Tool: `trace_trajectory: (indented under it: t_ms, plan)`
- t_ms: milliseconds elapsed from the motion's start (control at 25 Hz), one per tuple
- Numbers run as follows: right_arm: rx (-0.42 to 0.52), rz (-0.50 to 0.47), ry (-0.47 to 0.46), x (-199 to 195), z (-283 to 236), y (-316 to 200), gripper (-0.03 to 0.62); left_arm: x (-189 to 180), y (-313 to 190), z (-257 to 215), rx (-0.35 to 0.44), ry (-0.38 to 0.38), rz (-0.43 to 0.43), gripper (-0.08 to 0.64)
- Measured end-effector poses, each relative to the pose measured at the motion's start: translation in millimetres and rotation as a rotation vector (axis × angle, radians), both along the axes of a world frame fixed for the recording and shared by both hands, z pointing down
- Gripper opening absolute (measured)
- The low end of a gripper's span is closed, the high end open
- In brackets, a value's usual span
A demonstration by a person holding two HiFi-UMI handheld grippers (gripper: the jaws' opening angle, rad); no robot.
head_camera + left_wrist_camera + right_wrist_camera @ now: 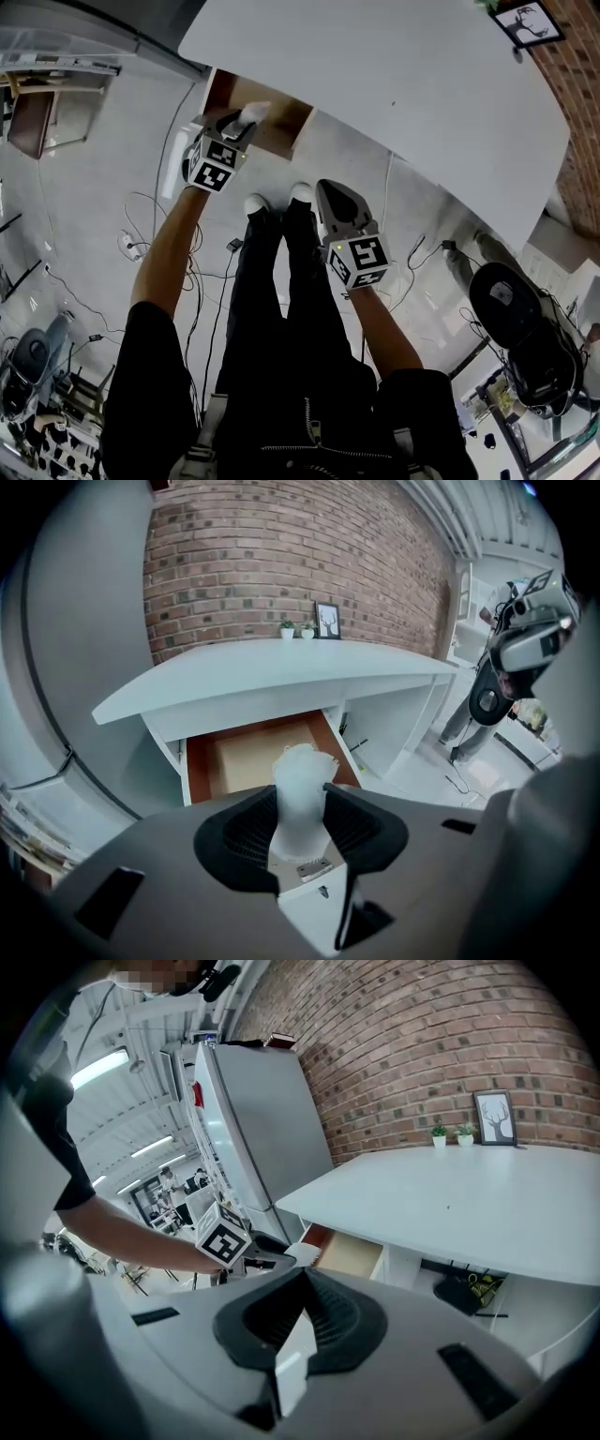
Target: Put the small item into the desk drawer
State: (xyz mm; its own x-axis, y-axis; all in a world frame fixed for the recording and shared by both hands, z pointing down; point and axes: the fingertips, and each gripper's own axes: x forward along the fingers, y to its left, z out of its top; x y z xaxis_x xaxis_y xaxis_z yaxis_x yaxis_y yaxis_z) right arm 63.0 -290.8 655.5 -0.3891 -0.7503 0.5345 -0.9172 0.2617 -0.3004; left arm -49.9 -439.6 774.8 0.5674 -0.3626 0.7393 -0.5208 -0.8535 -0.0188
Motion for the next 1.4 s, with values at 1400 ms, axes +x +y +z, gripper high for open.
trace_trajectory:
  t_ms: [1400]
  plan:
    - [-0.147, 0.080, 0.007, 23.5, 64.6, 31.4, 0.006, 47.4, -40.2, 166.5, 0.013, -0.496, 0.468, 0.164]
